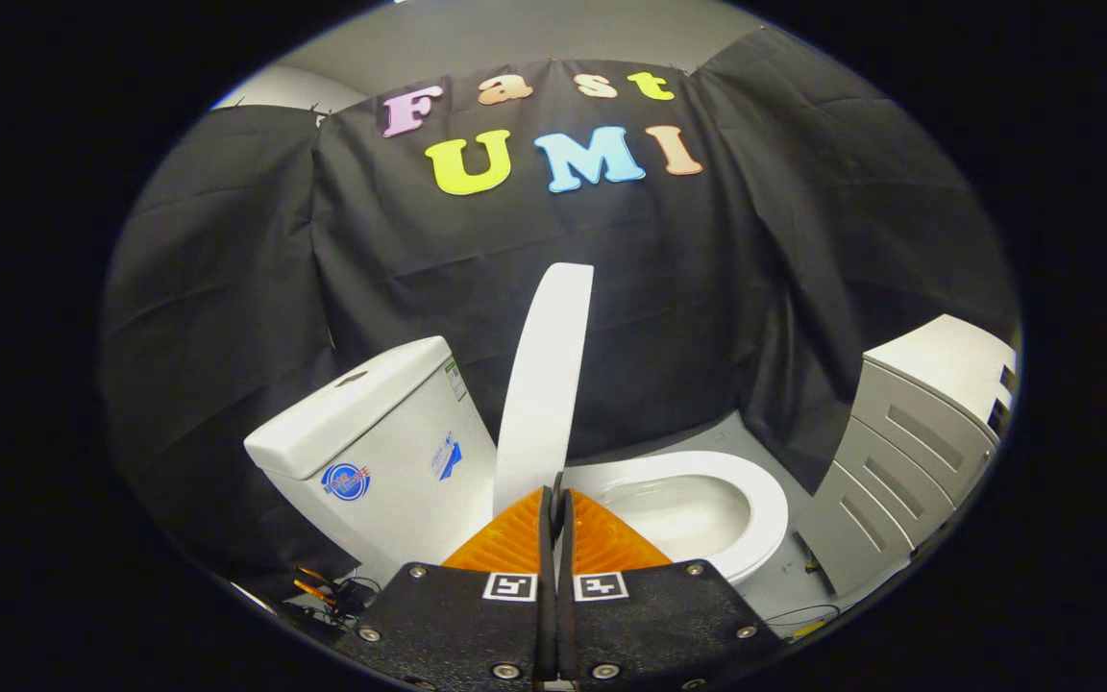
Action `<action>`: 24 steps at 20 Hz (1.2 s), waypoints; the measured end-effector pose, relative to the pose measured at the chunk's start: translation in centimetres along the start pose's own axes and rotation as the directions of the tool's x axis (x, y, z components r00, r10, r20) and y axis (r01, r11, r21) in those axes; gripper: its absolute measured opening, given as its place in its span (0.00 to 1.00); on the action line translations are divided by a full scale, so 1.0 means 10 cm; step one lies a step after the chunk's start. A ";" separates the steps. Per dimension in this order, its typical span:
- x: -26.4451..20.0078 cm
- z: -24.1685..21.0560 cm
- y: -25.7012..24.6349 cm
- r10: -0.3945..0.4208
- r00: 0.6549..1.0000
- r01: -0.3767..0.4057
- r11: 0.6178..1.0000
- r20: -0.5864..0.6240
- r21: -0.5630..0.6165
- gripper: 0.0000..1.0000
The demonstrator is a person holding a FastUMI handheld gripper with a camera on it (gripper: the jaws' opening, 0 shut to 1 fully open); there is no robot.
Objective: Open the toilet lid.
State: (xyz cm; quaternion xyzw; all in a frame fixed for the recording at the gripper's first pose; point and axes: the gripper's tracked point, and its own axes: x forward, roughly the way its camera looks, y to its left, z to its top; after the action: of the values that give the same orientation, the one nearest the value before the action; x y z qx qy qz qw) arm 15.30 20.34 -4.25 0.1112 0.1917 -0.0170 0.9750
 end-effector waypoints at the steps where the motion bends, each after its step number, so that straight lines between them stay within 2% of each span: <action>1: 0.01 0.02 0.03 0.000 1.000 0.000 1.000 -0.001 -0.014 0.00; 8: 0.02 0.05 0.36 0.032 0.999 -0.033 0.991 -0.003 -0.128 0.00; 11: 0.03 0.07 0.49 0.053 0.999 -0.053 0.991 -0.003 -0.121 0.00; 24: 0.03 0.01 1.02 0.130 0.991 -0.131 0.967 -0.017 -0.219 0.00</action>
State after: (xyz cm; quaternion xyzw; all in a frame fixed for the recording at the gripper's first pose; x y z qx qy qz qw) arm 16.39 30.32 -2.15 0.0151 0.1858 0.0685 0.9801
